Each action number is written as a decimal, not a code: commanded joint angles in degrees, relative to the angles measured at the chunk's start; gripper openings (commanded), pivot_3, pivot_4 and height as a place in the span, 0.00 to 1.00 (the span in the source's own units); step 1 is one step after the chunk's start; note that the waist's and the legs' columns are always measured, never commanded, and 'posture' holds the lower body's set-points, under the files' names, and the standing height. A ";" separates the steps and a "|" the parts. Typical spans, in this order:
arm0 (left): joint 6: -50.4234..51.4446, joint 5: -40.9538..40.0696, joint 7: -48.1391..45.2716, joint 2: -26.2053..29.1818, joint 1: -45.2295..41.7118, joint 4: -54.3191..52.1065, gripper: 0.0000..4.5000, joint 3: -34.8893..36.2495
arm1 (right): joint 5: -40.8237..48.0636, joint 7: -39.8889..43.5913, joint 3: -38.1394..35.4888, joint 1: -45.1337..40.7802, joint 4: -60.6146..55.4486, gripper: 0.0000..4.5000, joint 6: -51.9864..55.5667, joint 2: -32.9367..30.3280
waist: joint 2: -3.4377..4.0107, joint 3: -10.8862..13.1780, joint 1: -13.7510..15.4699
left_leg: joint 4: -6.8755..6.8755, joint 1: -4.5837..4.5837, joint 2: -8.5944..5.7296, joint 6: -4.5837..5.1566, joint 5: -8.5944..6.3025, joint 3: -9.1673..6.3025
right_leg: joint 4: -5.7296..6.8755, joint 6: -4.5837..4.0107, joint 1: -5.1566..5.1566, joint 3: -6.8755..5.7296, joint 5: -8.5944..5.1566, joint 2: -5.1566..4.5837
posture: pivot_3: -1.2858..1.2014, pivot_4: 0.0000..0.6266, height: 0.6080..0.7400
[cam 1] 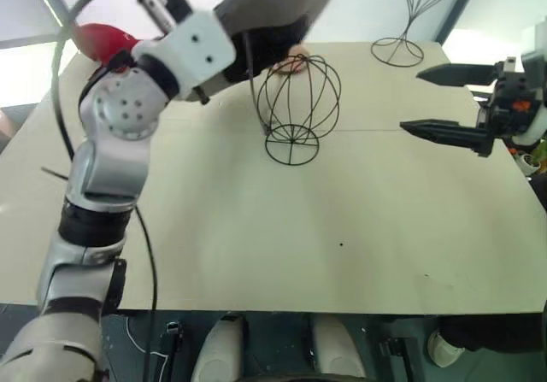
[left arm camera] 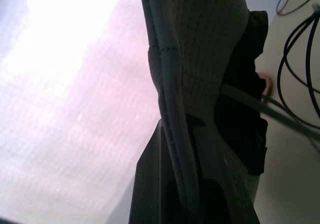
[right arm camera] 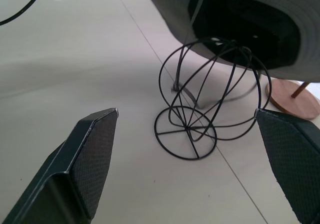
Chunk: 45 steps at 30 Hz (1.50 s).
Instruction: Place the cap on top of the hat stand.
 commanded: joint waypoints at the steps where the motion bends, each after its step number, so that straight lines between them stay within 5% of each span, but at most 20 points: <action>1: -11.02 5.59 3.03 3.67 -0.48 -0.35 0.01 -1.79 | 0.05 -0.49 -2.95 0.17 -0.45 1.00 -0.59 -1.10 | 0.00 0.00 -0.19 | -0.02 0.00 0.00 0.00 0.00 0.00 | 0.00 0.00 -0.01 0.00 0.00 0.00 | 0.52 0.24 1.00; 12: -49.92 31.50 25.87 16.17 8.06 8.64 0.01 -9.61 | -1.27 -0.13 -7.96 5.58 1.11 1.00 -0.98 -4.87 | 0.01 0.00 0.46 | 0.04 -0.03 0.00 0.01 0.00 0.03 | 0.01 0.00 0.01 0.05 0.01 0.00 | 0.52 0.24 1.00; 29: -56.41 44.28 36.81 12.63 13.47 20.96 0.01 -14.45 | -1.16 -1.12 -11.98 10.45 -0.75 1.00 0.05 -5.71 | 0.03 -0.02 0.88 | 0.09 0.00 -0.01 0.02 0.00 0.02 | 0.12 0.00 0.05 0.05 0.01 0.00 | 0.52 0.24 1.00; 36: -56.91 41.99 36.47 10.87 13.56 25.19 0.01 -14.70 | -0.55 -2.10 -13.02 12.35 -2.47 1.00 0.55 -5.31 | 0.03 -0.02 0.82 | 0.10 0.00 -0.01 0.02 0.00 0.02 | 0.14 0.00 0.06 0.04 0.01 0.00 | 0.52 0.24 1.00; 39: -57.05 38.12 34.19 9.87 13.72 25.72 0.22 -13.57 | -0.51 -2.30 -13.43 13.10 -2.96 1.00 0.66 -5.20 | 0.03 -0.03 0.85 | 0.10 0.00 -0.01 0.02 0.00 0.02 | 0.14 0.00 0.06 0.04 0.01 0.00 | 0.52 0.24 1.00; 45: -57.23 35.65 32.35 10.38 14.32 25.55 0.90 -12.91 | -0.57 -2.75 -12.96 13.65 -3.68 1.00 0.55 -4.96 | 0.04 -0.02 0.76 | 0.10 0.01 -0.01 0.02 0.00 0.02 | 0.14 0.00 0.06 0.04 0.01 0.00 | 0.52 0.24 1.00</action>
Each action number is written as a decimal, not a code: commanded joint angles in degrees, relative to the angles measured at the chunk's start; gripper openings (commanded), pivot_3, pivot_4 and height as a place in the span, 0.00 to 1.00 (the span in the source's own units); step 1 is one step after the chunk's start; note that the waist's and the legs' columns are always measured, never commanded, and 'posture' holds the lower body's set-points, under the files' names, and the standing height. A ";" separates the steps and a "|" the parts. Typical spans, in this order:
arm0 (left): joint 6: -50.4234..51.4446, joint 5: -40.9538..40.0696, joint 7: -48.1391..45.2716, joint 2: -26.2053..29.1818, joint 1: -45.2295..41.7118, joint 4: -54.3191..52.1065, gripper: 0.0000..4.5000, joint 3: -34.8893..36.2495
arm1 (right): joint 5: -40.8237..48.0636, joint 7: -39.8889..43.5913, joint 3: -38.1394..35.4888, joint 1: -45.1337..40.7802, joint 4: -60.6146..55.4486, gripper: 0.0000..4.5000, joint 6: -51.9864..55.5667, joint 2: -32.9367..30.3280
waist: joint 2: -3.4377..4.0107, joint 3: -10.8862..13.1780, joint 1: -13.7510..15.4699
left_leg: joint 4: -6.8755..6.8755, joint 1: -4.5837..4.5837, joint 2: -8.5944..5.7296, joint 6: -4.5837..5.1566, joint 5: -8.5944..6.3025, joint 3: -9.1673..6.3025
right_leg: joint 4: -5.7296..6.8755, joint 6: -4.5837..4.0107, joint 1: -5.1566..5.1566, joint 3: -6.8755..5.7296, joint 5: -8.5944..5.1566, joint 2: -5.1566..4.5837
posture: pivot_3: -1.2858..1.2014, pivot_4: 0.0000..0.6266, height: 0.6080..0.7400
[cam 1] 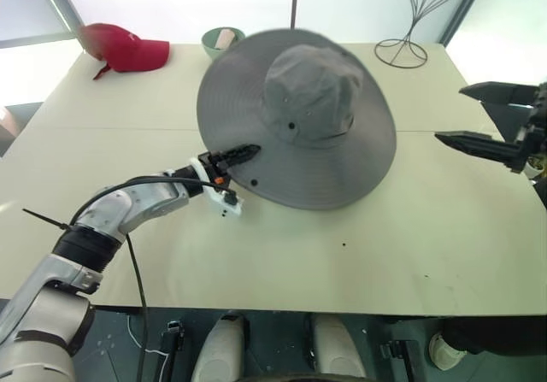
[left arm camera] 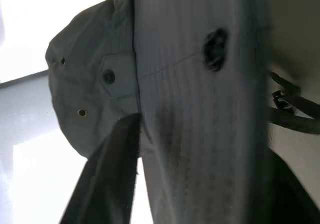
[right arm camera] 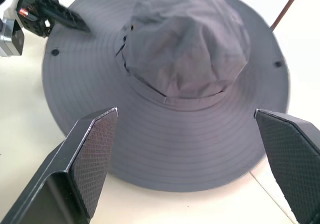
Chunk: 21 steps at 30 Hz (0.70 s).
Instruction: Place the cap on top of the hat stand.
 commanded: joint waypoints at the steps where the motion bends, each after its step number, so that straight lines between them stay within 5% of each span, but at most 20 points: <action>1: 0.22 -2.02 -0.27 1.05 0.59 -1.09 0.99 2.30 | 0.00 -0.28 -1.47 -0.17 -2.19 1.00 -1.07 -0.92 | 0.00 0.00 -0.11 | 0.00 0.00 0.00 0.00 0.00 0.00 | 0.00 0.00 0.00 0.00 0.00 0.00 | 0.52 0.24 1.00; 12: 1.03 -12.48 -5.86 7.74 10.17 -4.64 0.99 10.22 | -1.81 0.34 -0.27 3.88 -5.24 1.00 -2.59 -0.79 | 0.00 0.00 -0.16 | -0.02 0.03 0.00 0.00 0.00 0.00 | 0.01 0.00 0.00 0.00 0.00 0.00 | 0.52 0.24 1.00; 21: 7.44 -48.30 -26.75 14.03 20.81 -3.16 0.99 24.68 | -9.36 -7.97 4.98 7.78 -11.78 1.00 -7.54 4.10 | 0.01 0.00 -0.33 | -0.04 0.08 0.04 0.00 0.00 0.00 | 0.04 -0.02 0.00 0.00 -0.01 0.00 | 0.52 0.24 1.00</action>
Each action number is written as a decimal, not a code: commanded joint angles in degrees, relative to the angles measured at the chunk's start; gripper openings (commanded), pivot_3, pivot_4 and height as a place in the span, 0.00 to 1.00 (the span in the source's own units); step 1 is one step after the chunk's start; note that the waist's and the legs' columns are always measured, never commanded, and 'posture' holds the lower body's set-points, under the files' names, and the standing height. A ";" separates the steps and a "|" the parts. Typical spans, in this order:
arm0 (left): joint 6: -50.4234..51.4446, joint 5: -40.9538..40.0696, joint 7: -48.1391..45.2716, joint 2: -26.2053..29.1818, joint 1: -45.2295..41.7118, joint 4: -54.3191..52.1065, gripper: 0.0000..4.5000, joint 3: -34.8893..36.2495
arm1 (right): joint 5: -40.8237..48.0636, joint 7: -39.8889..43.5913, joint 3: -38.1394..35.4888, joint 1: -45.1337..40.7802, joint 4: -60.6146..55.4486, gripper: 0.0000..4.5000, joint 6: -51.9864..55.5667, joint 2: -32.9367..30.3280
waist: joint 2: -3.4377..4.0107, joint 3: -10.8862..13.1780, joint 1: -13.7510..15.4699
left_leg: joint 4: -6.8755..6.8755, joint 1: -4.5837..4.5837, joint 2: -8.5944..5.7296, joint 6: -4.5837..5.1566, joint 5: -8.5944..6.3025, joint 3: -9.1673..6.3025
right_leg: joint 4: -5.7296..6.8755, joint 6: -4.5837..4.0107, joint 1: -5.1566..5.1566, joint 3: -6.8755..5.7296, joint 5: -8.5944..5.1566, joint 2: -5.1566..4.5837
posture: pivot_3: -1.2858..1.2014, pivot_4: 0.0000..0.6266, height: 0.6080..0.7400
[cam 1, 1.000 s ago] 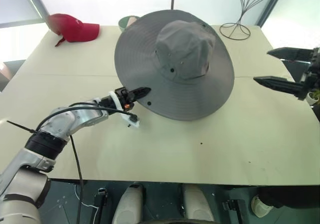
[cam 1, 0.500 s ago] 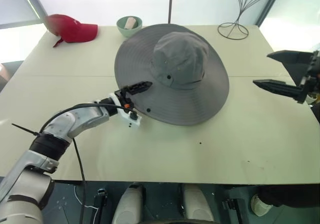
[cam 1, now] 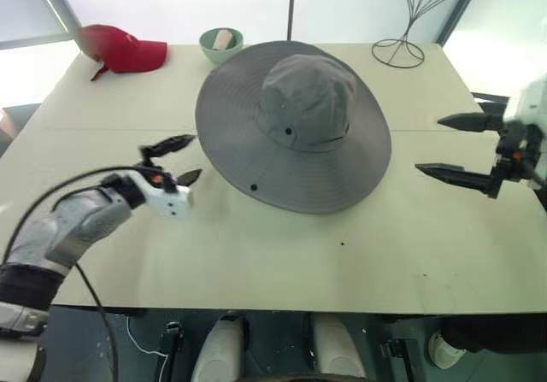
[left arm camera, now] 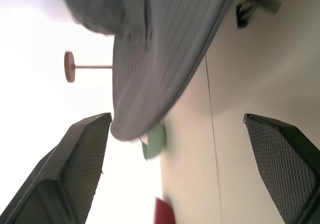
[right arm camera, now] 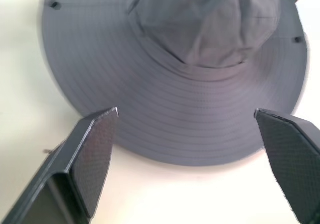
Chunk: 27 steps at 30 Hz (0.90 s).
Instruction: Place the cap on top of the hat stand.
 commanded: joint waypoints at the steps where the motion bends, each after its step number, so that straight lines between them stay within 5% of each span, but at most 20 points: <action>1: 7.10 -16.94 -11.22 2.48 2.28 0.30 0.99 7.64 | -3.46 -5.84 1.77 1.18 -6.41 1.00 -2.58 3.05 | 0.00 0.00 0.01 | 0.00 0.01 0.00 0.00 0.00 0.00 | 0.00 0.00 0.01 0.00 0.00 0.00 | 0.52 0.24 1.00; 6: 38.49 -50.52 -36.93 8.14 8.05 -10.36 0.99 19.32 | -8.35 -12.27 5.62 6.45 -16.80 1.00 -6.65 9.32 | -0.03 0.03 -0.20 | -0.03 -0.03 0.02 0.00 0.00 0.00 | 0.02 -0.01 -0.03 -0.01 -0.01 0.02 | 0.52 0.24 1.00; 11: 57.48 -67.05 -53.91 15.80 11.11 -18.05 0.99 27.74 | -19.44 -17.74 11.74 13.01 -18.88 1.00 -16.12 13.52 | -0.10 0.02 0.21 | 0.00 0.03 0.02 0.00 0.00 -0.01 | -0.04 -0.02 0.11 -0.02 -0.02 0.02 | 0.52 0.24 1.00; 17: 68.79 -74.39 -57.28 16.87 3.36 -20.04 0.99 27.18 | -31.88 -25.46 18.02 17.60 -13.90 1.00 -26.22 19.24 | -0.11 0.01 -0.15 | -0.01 0.23 0.05 0.00 0.00 -0.03 | -0.04 -0.05 0.28 -0.02 -0.04 0.09 | 0.52 0.24 1.00; 27: 70.02 -69.14 -59.38 15.25 -4.94 -19.14 0.99 21.49 | -53.42 -41.20 26.75 18.27 2.48 1.00 -44.21 24.30 | -0.11 0.01 -0.27 | -0.04 0.23 0.05 0.00 0.00 -0.03 | -0.04 -0.07 0.25 0.00 -0.04 0.12 | 0.52 0.24 1.00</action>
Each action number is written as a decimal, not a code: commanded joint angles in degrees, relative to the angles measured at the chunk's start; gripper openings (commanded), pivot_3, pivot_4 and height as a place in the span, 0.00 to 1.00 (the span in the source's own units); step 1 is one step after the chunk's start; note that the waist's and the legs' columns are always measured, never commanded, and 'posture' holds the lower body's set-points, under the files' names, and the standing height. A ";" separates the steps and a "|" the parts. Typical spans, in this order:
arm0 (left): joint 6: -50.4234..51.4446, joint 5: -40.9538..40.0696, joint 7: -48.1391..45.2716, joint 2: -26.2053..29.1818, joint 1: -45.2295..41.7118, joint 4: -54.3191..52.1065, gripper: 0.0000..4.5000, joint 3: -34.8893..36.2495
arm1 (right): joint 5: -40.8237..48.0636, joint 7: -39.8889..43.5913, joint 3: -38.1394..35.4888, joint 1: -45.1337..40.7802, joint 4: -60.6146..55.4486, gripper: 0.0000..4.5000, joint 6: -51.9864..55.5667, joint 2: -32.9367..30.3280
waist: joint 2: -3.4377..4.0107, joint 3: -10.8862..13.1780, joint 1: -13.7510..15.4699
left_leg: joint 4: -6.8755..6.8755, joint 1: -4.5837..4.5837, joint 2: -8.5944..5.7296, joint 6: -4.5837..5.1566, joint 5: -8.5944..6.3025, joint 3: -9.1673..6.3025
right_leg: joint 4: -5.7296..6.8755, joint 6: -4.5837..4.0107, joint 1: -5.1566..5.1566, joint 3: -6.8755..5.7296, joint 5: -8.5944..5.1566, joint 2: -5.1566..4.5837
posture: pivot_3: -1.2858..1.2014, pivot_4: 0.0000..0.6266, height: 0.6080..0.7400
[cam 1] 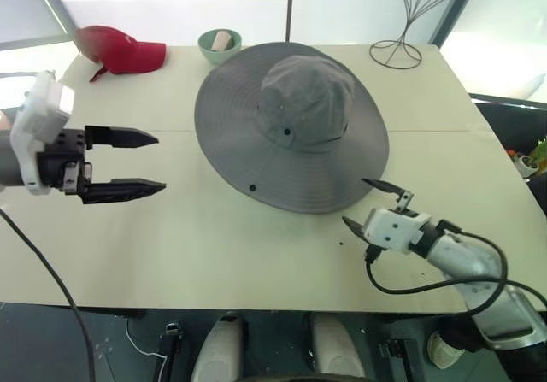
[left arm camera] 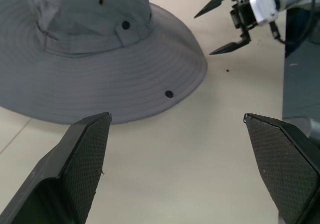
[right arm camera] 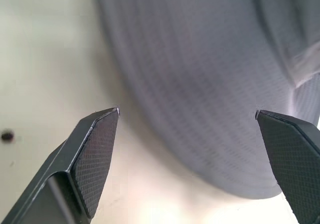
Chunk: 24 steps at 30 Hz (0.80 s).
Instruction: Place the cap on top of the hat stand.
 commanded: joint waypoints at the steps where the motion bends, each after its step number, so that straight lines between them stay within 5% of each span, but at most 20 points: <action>1: -1.39 2.77 -0.34 -0.58 -2.44 1.00 0.99 -0.64 | -7.66 -7.27 2.20 -1.38 4.98 1.00 -6.93 1.54 | 0.00 0.00 -0.03 | 0.00 0.00 0.00 0.00 0.00 0.00 | 0.00 0.00 -0.01 0.00 0.00 0.00 | 0.52 0.24 1.00; 12: -0.42 4.58 -0.49 -2.96 -7.26 2.70 0.99 -1.25 | -16.14 -18.80 4.31 -9.24 16.44 1.00 -10.34 7.56 | -0.07 -0.03 -1.22 | 0.00 0.03 0.02 0.00 0.00 -0.04 | 0.02 -0.01 0.03 0.02 0.00 0.04 | 0.52 0.24 1.00; 15: -0.23 4.88 -0.35 -3.44 -7.28 2.49 1.00 -0.91 | -16.02 -19.95 4.19 -10.28 18.00 0.80 -11.14 8.18 | -0.07 -0.02 -1.28 | -0.02 0.03 0.02 0.00 0.00 -0.04 | 0.03 -0.01 0.01 0.02 0.00 0.04 | 0.52 0.24 1.00; 22: -0.02 5.24 -0.18 -3.99 -6.86 2.09 1.00 -0.36 | -16.64 -21.90 1.55 -8.25 14.56 0.01 -11.44 7.01 | -0.06 -0.02 -1.24 | -0.03 0.01 0.02 0.01 0.00 -0.05 | 0.03 -0.03 0.00 0.02 -0.01 0.04 | 0.52 0.24 1.00; 24: -0.13 5.40 -0.21 -4.11 -6.73 2.16 1.00 -0.36 | -16.58 -21.87 0.32 -7.92 13.07 0.01 -11.55 6.03 | -0.06 -0.02 -1.25 | -0.03 0.01 0.02 0.01 0.00 -0.05 | 0.03 -0.02 0.00 0.02 -0.01 0.04 | 0.52 0.24 1.00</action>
